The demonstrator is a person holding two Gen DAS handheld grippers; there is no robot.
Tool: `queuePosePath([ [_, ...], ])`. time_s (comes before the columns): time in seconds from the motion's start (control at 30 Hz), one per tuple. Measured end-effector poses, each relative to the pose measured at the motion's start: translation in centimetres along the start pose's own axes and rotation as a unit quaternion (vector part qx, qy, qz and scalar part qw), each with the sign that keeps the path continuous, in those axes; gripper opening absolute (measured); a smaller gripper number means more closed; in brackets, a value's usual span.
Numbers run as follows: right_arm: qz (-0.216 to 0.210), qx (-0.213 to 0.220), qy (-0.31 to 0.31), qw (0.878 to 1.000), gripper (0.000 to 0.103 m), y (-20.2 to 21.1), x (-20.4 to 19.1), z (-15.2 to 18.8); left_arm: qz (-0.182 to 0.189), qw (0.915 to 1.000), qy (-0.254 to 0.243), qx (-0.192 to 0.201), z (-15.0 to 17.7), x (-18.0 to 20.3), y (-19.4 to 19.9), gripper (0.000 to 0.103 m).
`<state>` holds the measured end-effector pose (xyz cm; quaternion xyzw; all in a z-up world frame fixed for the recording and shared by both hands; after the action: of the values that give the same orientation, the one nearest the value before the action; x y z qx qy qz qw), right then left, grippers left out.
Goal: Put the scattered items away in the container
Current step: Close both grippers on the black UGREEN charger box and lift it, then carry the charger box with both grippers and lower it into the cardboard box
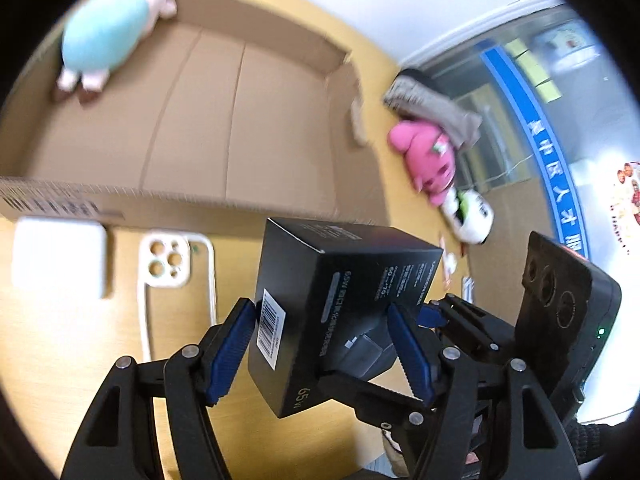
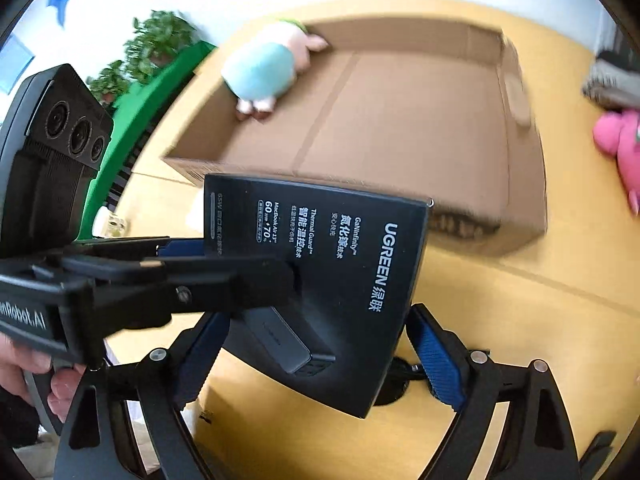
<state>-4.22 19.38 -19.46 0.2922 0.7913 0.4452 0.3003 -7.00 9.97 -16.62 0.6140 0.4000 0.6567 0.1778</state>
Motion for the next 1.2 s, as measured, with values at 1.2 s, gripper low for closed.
queuePosePath([
  [1.2, 0.087, 0.202, 0.063, 0.973, 0.089, 13.8, -1.3, -24.7, 0.050, 0.9780, -0.149, 0.137, -15.2, 14.0, 14.2, 0.067],
])
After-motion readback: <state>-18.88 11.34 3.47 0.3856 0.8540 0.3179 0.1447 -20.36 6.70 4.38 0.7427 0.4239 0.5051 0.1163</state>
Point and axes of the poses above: each gripper's, at about its wrist camera, not at the fingertips, and y roughly against the way its jaws point, x to its right, z to its underside, the point moved 9 cm from there along -y, roughly the way its jaws point, and after that the axes turned 15 degrees about y, right-handed, at the moved point
